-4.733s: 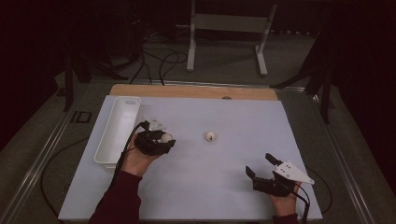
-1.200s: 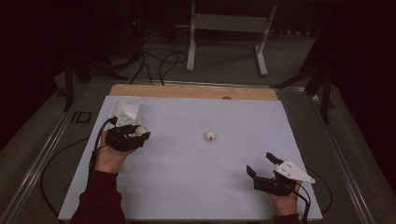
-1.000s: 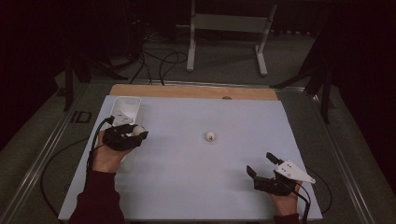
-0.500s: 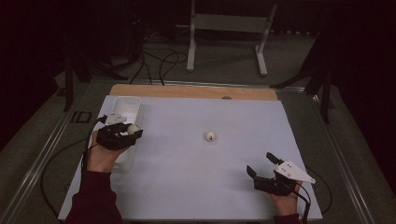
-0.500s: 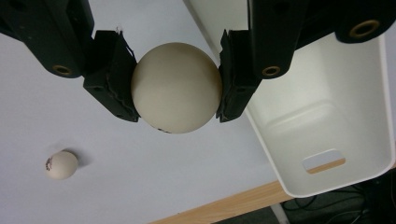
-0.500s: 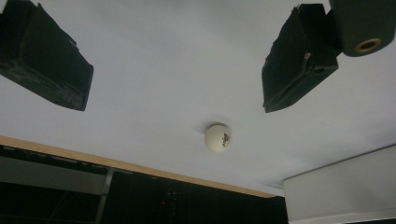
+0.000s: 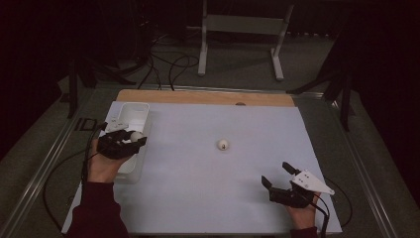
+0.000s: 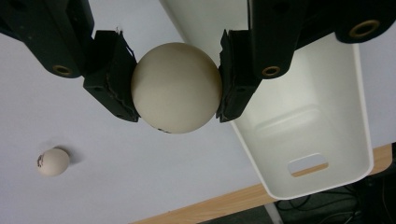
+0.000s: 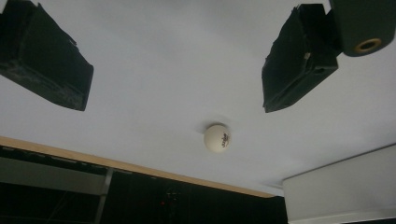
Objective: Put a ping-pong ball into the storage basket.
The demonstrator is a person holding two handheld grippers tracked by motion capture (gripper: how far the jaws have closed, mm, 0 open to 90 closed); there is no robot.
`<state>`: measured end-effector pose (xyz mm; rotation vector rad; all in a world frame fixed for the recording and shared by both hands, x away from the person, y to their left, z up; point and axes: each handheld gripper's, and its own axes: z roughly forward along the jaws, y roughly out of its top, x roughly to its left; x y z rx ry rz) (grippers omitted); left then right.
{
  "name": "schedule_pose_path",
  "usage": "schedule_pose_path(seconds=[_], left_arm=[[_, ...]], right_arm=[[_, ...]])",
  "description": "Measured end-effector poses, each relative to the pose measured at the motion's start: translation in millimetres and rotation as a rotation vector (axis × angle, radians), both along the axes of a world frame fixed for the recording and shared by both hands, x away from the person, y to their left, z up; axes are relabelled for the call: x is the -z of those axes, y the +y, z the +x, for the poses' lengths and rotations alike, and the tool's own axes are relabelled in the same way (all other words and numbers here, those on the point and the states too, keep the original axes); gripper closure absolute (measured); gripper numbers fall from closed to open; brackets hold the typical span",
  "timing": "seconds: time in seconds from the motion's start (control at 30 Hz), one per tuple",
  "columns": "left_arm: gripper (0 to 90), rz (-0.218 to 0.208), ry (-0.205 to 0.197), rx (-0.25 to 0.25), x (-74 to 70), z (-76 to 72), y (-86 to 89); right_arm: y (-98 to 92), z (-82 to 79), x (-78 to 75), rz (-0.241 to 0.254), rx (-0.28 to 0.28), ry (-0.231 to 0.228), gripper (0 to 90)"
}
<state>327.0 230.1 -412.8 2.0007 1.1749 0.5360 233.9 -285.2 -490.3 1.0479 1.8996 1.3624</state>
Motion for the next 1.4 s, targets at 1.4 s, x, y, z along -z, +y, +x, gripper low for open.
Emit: schedule_pose_path(seconds=[1.4], left_arm=[[51.3,-0.01,0.0,-0.06,-2.3,-2.6,25.7]], right_arm=[[-0.6,0.2,-0.1,0.002,0.004,0.0,8.8]])
